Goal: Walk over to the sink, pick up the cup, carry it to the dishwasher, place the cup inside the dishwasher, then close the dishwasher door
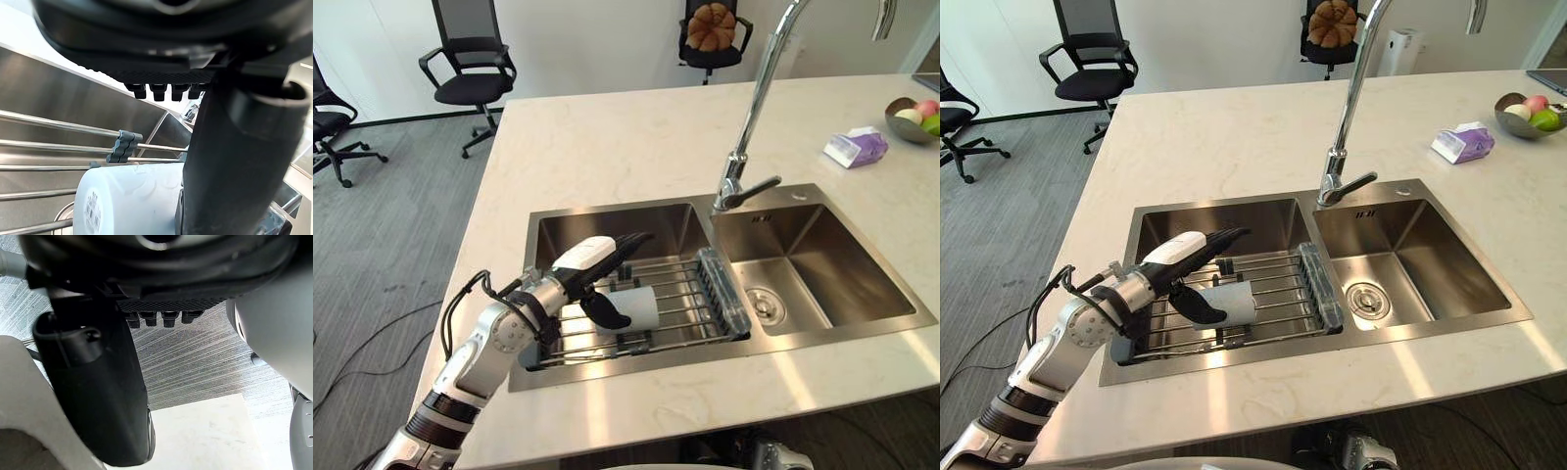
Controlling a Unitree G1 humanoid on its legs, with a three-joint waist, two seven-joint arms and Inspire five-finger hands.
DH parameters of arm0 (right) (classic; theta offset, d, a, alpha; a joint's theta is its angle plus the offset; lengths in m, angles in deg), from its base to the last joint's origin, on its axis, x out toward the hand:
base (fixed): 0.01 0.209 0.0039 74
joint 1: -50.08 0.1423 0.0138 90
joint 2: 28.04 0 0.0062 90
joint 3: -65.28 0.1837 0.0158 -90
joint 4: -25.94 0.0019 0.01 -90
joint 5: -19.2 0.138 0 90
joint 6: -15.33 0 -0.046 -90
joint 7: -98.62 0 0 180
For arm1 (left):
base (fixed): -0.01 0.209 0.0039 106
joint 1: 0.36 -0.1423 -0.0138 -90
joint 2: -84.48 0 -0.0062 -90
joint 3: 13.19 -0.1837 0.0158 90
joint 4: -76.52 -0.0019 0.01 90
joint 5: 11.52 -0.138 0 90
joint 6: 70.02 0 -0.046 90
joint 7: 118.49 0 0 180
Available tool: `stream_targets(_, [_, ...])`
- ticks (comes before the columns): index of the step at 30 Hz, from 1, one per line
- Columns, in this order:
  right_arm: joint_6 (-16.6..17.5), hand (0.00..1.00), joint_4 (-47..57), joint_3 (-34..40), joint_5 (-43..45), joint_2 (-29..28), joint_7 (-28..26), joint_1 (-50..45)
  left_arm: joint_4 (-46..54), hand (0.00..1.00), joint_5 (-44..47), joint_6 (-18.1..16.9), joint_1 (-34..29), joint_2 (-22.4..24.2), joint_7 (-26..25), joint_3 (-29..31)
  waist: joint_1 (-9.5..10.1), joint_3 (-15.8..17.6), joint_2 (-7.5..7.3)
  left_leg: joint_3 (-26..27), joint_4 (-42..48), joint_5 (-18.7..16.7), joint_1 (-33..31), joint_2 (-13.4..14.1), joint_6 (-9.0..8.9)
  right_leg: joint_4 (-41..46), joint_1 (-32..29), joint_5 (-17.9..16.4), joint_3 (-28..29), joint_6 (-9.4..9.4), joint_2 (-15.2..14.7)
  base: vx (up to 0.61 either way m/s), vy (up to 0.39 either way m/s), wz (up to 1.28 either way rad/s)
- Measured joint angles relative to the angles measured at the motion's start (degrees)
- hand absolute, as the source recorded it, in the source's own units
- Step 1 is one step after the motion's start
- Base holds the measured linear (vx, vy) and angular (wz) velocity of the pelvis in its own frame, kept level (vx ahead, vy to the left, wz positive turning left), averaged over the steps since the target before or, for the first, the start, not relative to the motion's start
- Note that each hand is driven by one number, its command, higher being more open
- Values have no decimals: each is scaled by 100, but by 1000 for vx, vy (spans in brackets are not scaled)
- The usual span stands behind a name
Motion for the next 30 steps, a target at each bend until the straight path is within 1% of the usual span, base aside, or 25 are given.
stream_targets(2, [-15, 100, -8, 0, 0, 23, -1, 32, 0, 100, 245, 150, -2, -62, 343, -5, -8, 33, 13, 0, 0, 0, 2, -4, 0, 0, 1, 3, 0, 4, -5, 0, 0, 0])
stream_targets(5, [-78, 100, -17, -1, 0, 45, 0, 81, 0, 100, 550, 354, -5, -178, 547, -5, -60, 42, 29, -1, 0, 0, 8, -4, 0, 0, 9, 3, 0, 4, -6, 0, 0, 0])
stream_targets(8, [-120, 100, -14, -2, 0, 81, -2, 98, 0, 100, 712, 434, -5, -216, 600, -5, -74, 50, 42, 0, 0, 0, 22, -4, -1, -1, 24, 3, 1, 5, -6, 0, 0, 0])
stream_targets(12, [-130, 100, -14, -2, -1, 134, -3, 99, 14, 100, 882, 447, -5, -238, 636, -4, -70, 58, 55, -8, 2, 0, 31, -3, 0, -1, 40, 3, -5, 5, -7, 0, 0, 0])
stream_targets(16, [-153, 100, -18, -2, -4, 174, -1, 96, 68, 100, 1057, 455, -19, -239, 798, -4, -71, 67, 54, -34, 7, 0, 34, 1, 0, -1, 62, 2, -31, 7, -8, 0, 0, 2])
stream_targets(25, [-231, 100, -25, -30, -11, 279, 0, 96, 203, 100, 1061, 484, -120, -236, 995, -3, -67, 155, 54, -58, -5, 0, 53, 4, 0, -2, 90, -9, -54, 22, -9, 0, 0, 0])
stream_targets(30, [-272, 100, -33, -109, -73, 334, 0, 92, 242, 100, 968, 508, -127, -220, 983, -51, -74, 159, 56, -65, -10, -1, 55, 5, -1, -2, 92, -9, -66, 22, -10, 0, 0, 0])
